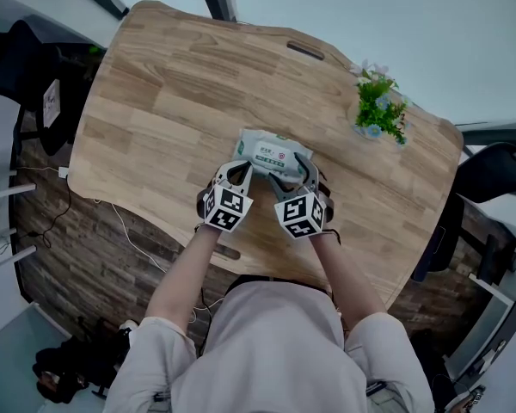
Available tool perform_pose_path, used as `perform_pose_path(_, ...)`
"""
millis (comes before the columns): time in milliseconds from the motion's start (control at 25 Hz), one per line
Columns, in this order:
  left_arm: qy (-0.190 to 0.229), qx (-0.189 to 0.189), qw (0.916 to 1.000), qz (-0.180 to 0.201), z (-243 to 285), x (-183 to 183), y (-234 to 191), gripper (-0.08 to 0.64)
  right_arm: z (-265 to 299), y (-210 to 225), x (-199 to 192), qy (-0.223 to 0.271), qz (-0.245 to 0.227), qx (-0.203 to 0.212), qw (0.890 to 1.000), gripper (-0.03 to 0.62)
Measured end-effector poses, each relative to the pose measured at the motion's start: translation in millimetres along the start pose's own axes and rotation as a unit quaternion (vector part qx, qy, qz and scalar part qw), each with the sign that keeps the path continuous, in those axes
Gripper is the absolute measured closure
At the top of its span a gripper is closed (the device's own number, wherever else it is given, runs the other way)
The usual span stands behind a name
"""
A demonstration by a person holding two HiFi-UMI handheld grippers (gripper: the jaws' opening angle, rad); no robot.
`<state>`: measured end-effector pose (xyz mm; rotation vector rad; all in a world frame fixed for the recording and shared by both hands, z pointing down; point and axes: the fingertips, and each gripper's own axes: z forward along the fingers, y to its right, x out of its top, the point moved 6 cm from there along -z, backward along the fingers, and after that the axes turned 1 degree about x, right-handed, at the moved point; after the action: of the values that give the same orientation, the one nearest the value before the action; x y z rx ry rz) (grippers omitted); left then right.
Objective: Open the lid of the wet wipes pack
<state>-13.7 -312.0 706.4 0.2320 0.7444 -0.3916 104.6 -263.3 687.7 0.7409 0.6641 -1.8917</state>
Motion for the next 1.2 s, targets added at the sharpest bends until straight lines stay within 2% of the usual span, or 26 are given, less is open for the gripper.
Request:
perform_pose_path(360,-0.012,-0.002,0.9999,-0.003,10.5,-3.1,0.0,0.54,10.3,-1.3,0.7,-0.008,-0.033,0.006,0.999,0.255)
perform_pose_path(920,-0.004,-0.007,0.9997,-0.024,12.2,-5.9,-0.9,0.54,26.1,-6.5,4.8,-0.023,-0.07,0.009,0.997,0.259)
perform_pose_path(1200,0.001,-0.015,0.9995,-0.028,11.8,-6.7,-1.7,0.539,29.2,-7.6,3.0,-0.032,-0.07,0.008,0.997,0.256)
